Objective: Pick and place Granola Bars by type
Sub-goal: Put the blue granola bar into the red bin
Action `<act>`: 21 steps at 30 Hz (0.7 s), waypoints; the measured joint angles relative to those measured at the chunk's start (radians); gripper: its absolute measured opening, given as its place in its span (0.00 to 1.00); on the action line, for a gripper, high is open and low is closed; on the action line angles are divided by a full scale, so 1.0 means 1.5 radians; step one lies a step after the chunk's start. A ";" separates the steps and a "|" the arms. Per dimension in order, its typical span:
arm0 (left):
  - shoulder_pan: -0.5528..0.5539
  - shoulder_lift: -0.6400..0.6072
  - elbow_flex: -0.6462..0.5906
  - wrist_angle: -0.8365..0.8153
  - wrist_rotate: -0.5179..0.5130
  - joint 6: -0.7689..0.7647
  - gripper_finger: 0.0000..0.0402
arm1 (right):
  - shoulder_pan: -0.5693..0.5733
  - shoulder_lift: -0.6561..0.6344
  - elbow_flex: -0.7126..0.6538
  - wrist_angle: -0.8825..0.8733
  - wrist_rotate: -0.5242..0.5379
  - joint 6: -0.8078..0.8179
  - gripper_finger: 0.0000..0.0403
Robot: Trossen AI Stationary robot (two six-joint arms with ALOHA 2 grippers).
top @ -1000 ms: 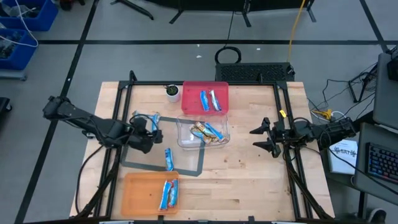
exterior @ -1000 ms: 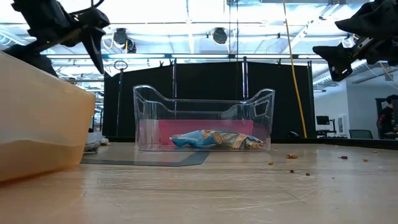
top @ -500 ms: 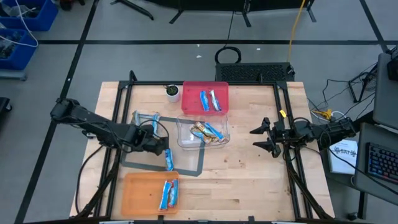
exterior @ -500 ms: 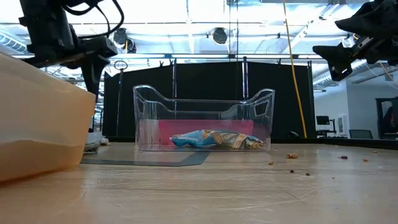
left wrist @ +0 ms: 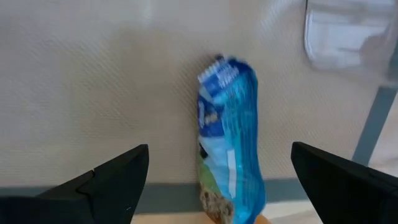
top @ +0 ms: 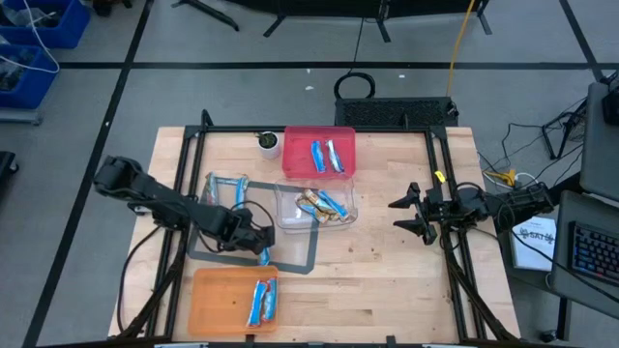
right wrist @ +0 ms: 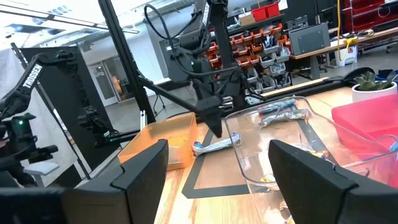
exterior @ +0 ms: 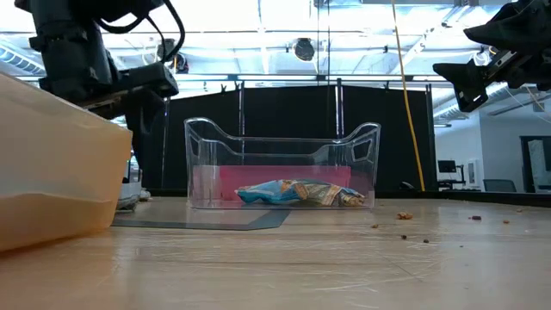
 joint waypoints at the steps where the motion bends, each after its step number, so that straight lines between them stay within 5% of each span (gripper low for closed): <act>1: 0.000 0.008 0.000 0.014 0.006 -0.001 0.99 | 0.000 0.000 0.000 0.000 0.000 0.000 0.66; 21: 0.000 0.090 0.003 0.082 0.031 -0.010 0.99 | 0.000 0.001 0.000 0.001 0.000 0.000 0.66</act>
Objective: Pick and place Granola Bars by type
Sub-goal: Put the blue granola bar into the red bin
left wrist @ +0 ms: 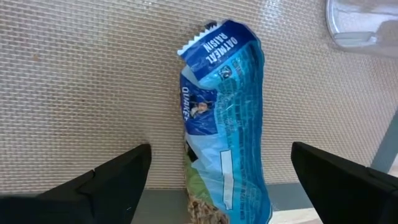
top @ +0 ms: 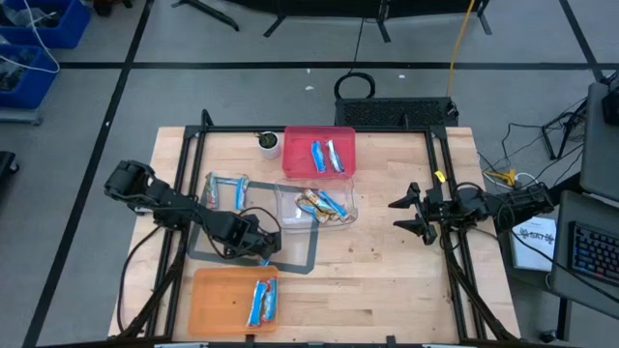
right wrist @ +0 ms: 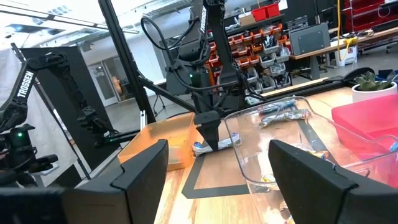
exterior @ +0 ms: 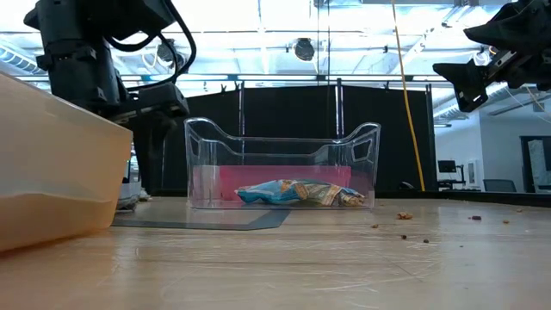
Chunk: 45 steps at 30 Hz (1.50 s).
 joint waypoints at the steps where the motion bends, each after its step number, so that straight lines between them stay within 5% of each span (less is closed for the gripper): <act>1: 0.001 0.000 0.000 0.000 0.000 0.005 0.98 | 0.000 0.000 0.000 0.000 0.000 0.000 0.66; 5: 0.009 0.001 -0.001 -0.003 0.007 0.008 0.89 | 0.000 0.000 0.000 0.000 0.000 0.000 0.66; 16: 0.010 0.003 -0.003 -0.014 -0.001 0.007 0.36 | 0.000 0.000 -0.001 0.000 0.000 0.000 0.66; 25: 0.010 0.003 -0.004 -0.008 -0.010 -0.008 0.04 | 0.000 0.000 -0.001 0.000 0.000 0.000 0.66; 34: 0.011 -0.015 -0.005 -0.009 -0.007 0.035 0.03 | 0.000 0.000 -0.001 0.000 0.000 0.000 0.66; 45: 0.016 -0.188 -0.004 -0.072 -0.079 0.200 0.02 | 0.000 0.000 0.000 -0.001 0.000 0.000 0.66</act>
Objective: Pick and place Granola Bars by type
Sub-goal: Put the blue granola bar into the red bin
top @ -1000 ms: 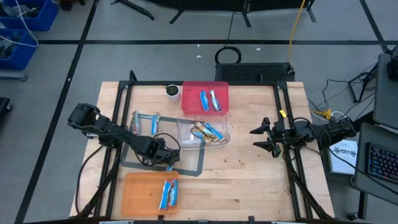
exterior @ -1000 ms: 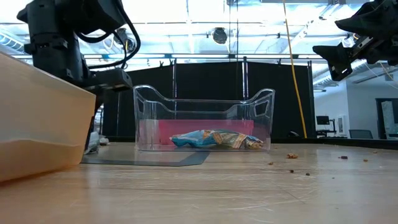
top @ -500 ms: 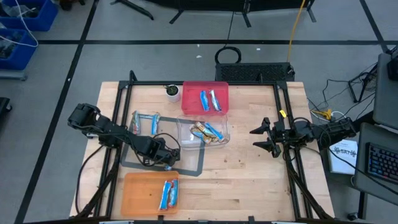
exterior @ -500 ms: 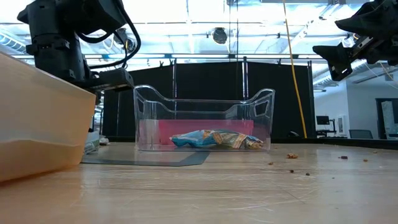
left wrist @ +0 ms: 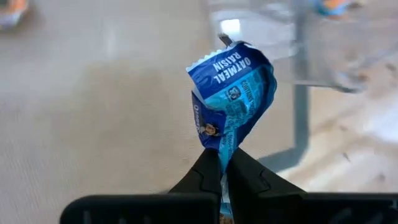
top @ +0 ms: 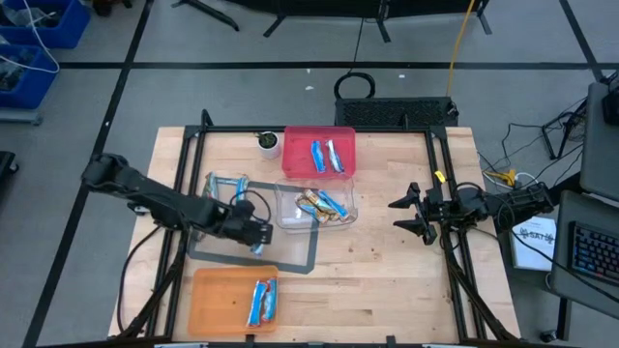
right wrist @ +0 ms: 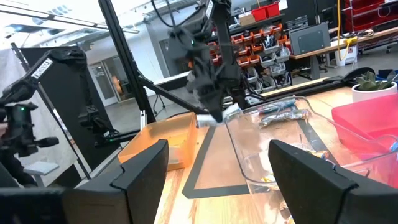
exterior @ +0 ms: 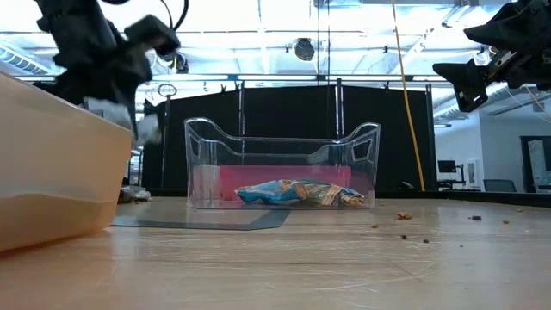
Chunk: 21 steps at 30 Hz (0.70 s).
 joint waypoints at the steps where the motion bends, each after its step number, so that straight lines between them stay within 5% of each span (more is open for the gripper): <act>1: 0.002 -0.013 0.000 0.002 -0.003 0.024 0.02 | 0.000 0.000 0.000 0.000 0.000 0.000 0.66; 21: 0.151 -0.210 0.001 0.011 -0.060 0.563 0.02 | 0.000 0.000 0.001 0.000 0.000 0.000 0.66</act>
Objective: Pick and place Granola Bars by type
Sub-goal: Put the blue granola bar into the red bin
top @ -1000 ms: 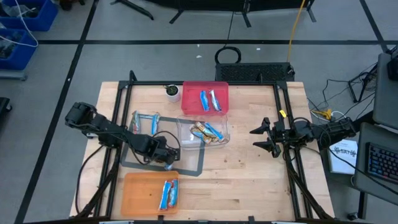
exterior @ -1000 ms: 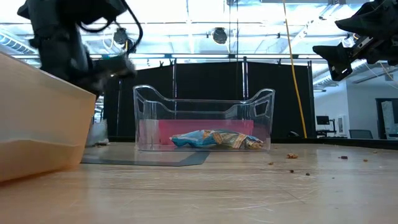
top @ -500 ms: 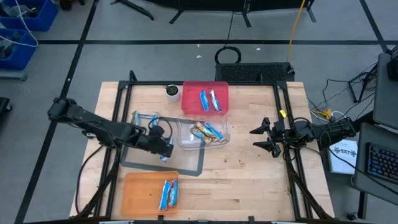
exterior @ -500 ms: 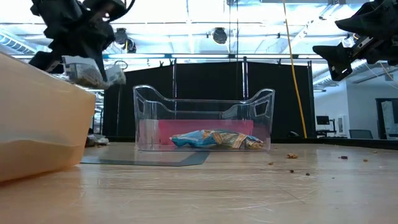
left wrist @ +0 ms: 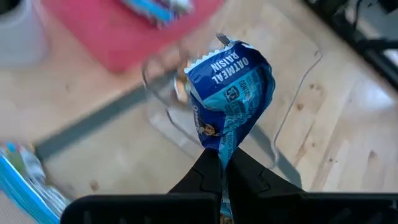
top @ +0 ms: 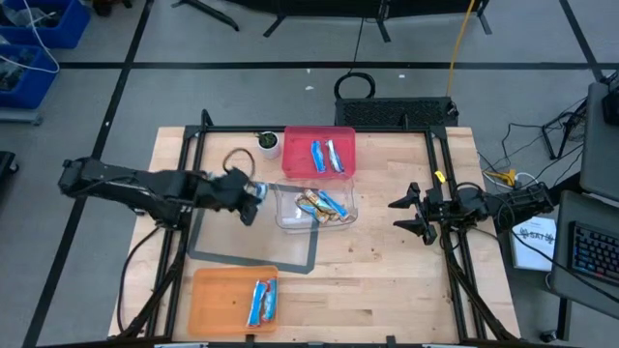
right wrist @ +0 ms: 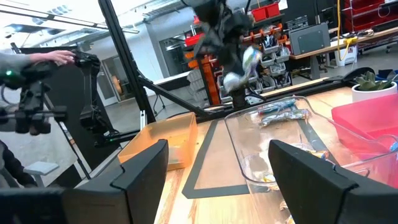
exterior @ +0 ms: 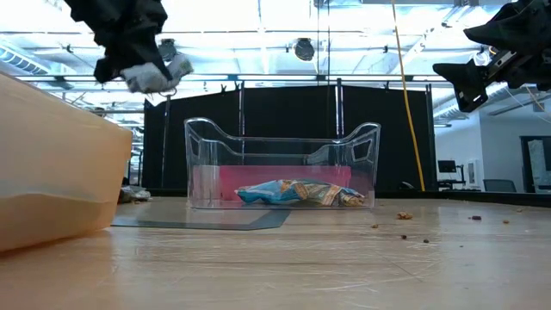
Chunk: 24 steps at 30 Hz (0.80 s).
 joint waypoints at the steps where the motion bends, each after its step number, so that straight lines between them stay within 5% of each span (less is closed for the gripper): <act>1: 0.012 -0.014 0.001 -0.002 0.004 0.016 0.02 | 0.000 0.000 0.000 0.000 0.000 0.000 0.66; 15: 0.251 -0.056 0.006 0.009 0.204 0.071 0.02 | 0.000 0.000 0.000 0.000 0.000 0.000 0.66; 24: 0.334 0.037 0.184 -0.064 0.231 0.098 0.02 | 0.000 0.000 0.000 0.000 0.000 0.000 0.66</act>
